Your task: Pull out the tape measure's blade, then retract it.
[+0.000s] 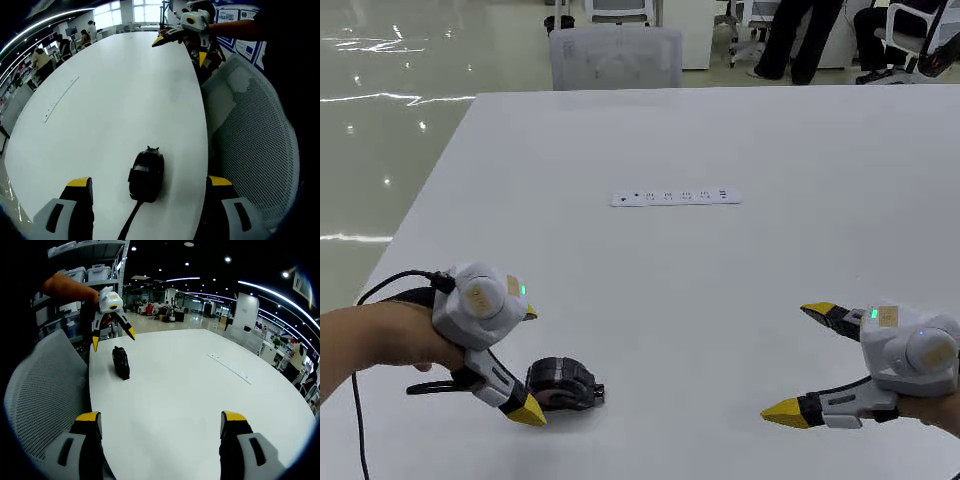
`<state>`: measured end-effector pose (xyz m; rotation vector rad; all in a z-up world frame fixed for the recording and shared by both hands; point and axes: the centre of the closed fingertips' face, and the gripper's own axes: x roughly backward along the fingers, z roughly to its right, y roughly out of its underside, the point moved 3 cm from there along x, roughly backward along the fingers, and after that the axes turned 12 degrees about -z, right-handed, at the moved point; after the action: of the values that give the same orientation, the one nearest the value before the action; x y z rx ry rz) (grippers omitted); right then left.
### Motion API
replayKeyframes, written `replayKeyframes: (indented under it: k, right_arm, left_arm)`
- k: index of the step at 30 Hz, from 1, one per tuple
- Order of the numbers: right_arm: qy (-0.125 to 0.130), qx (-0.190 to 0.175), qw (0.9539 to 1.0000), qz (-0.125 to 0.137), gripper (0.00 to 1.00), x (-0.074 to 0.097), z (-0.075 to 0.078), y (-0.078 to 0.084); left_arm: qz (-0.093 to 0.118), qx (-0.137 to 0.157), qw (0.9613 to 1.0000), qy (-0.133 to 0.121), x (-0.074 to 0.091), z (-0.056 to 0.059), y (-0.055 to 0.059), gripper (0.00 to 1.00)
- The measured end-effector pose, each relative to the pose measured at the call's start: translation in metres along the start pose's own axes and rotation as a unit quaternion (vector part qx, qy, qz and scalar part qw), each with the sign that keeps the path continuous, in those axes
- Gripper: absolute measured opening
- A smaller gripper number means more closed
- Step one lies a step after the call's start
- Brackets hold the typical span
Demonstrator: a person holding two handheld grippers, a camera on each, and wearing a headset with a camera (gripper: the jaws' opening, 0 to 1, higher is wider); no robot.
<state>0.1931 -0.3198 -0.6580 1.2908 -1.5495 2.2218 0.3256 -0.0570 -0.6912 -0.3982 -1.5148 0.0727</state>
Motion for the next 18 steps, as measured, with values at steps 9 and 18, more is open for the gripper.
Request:
replayKeyframes:
  k: [9,18]
  right_arm:
    - [-0.017,0.029,0.9994,-0.001,1.00,-0.013,-0.009,-0.016]
    - [-0.035,0.039,0.9986,-0.002,1.00,-0.023,-0.016,-0.025]
  left_arm:
    - [-0.016,-0.041,0.9988,-0.020,-0.017,0.001,-0.010,0.82]
    - [-0.060,-0.033,0.9975,-0.021,-0.031,-0.007,-0.002,0.61]
